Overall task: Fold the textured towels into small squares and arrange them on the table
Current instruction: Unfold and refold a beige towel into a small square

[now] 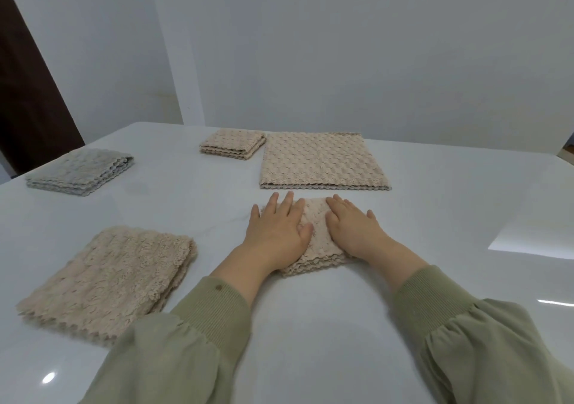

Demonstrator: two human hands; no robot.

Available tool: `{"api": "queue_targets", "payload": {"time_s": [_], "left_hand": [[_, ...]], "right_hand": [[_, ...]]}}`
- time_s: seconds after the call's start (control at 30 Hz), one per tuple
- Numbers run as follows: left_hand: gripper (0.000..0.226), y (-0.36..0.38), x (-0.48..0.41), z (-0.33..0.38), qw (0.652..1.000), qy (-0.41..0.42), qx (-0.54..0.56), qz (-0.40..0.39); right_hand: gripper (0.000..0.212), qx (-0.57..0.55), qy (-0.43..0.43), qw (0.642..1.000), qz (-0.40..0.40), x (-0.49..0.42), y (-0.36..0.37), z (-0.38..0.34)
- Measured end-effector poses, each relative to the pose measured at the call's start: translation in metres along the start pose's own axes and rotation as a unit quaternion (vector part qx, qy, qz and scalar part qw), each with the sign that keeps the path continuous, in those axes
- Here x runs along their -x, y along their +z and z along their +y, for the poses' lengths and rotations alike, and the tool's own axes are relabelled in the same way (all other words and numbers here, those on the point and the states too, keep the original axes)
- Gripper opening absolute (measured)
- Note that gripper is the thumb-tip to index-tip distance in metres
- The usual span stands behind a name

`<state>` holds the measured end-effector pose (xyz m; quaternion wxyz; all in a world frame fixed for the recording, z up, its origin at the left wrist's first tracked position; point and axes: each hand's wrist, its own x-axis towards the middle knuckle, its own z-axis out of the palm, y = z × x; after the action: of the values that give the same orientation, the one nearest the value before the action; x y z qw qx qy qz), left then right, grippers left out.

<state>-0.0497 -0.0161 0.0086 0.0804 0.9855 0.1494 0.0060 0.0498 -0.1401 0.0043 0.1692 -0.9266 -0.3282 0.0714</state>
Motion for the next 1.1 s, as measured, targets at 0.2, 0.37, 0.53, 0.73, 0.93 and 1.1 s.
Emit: {"api": "queue_targets", "payload": {"time_s": [0.2, 0.37, 0.53, 0.73, 0.93, 1.1], "left_hand": [[0.06, 0.001, -0.003, 0.002, 0.999, -0.002, -0.031, -0.008], [0.06, 0.003, -0.004, 0.003, 0.999, -0.01, -0.03, -0.002], [0.06, 0.005, -0.004, 0.003, 1.0, -0.009, -0.028, -0.001], [0.064, 0.007, -0.001, 0.002, 0.999, -0.001, -0.011, 0.05], [0.103, 0.002, -0.002, 0.0, 0.932, -0.036, 0.314, 0.176], [0.066, -0.013, 0.003, -0.004, 0.747, -0.11, 0.645, 0.115]], "right_hand": [[0.036, -0.055, 0.049, 0.994, 0.078, -0.019, -0.008, 0.008], [0.035, -0.093, 0.037, 0.993, 0.066, -0.03, -0.016, -0.001], [0.031, -0.12, 0.023, 0.992, 0.028, -0.032, -0.023, 0.001], [0.023, -0.31, -0.003, 0.95, 0.039, -0.024, -0.026, 0.0], [0.025, -0.647, 0.024, 0.762, -0.012, -0.022, -0.028, 0.01], [0.057, -0.737, 0.02, 0.674, -0.046, -0.021, -0.027, 0.016]]}}
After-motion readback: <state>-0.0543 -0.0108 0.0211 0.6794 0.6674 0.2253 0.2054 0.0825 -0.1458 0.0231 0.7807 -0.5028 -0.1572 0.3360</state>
